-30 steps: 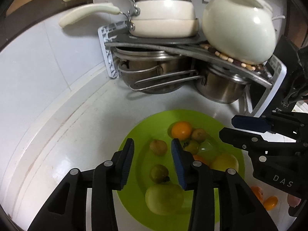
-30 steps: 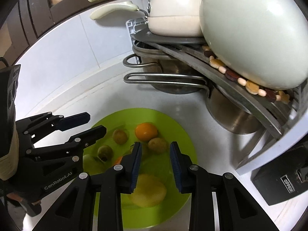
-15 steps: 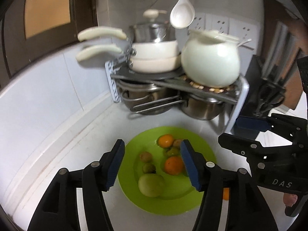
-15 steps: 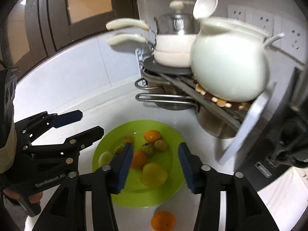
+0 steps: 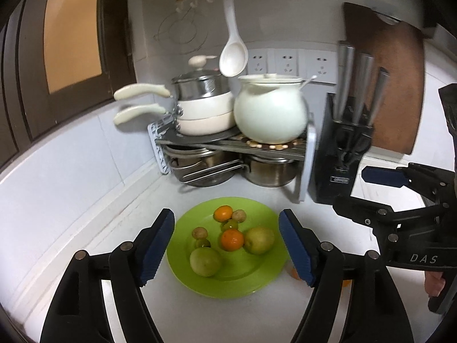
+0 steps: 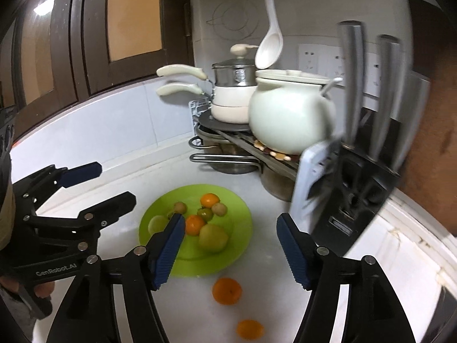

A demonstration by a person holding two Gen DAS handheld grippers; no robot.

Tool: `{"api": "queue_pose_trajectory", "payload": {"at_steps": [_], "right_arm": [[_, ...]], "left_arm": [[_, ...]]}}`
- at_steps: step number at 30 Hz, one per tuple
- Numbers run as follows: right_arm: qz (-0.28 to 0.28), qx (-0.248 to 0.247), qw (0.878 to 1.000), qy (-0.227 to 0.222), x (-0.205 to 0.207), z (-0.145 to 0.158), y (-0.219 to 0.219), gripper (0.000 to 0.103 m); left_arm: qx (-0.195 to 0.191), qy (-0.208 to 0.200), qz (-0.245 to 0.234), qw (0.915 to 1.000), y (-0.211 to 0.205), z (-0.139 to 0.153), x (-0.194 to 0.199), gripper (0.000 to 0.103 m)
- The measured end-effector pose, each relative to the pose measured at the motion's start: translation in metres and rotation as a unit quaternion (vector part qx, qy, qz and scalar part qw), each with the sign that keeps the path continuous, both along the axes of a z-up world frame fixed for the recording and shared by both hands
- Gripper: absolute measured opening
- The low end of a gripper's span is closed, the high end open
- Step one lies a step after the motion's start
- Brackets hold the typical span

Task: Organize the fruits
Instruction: 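Grasp an orange on the counter with the left tool while the right tool grasps another orange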

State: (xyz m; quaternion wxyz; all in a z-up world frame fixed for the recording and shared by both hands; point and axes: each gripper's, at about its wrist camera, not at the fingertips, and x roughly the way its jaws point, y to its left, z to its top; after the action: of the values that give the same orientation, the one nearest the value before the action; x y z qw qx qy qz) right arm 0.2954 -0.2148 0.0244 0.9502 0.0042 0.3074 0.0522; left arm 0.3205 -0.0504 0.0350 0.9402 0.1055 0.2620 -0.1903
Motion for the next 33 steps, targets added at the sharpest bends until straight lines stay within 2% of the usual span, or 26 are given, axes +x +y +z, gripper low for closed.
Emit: {"api": "queue_pose_trajectory", "payload": {"at_steps": [6, 16, 25, 33], "right_arm": [[-0.028, -0.006, 1.000, -0.001, -0.026, -0.005, -0.011, 0.069], [-0.059, 0.001, 0.998, 0.030, -0.057, -0.034, -0.024, 0.069], [-0.068, -0.001, 0.995, 0.072, -0.067, -0.065, -0.027, 0.069], [-0.075, -0.021, 0.992, 0.095, -0.063, -0.085, -0.022, 0.069]], "left_arm": [[0.016, -0.033, -0.024, 0.9990, -0.006, -0.005, -0.026, 0.081], [0.048, -0.053, -0.073, 0.9948, -0.021, -0.029, -0.053, 0.085], [0.077, -0.035, -0.129, 0.9880, -0.037, -0.062, -0.054, 0.085], [0.119, -0.024, -0.190, 0.9742, -0.053, -0.097, -0.045, 0.085]]}}
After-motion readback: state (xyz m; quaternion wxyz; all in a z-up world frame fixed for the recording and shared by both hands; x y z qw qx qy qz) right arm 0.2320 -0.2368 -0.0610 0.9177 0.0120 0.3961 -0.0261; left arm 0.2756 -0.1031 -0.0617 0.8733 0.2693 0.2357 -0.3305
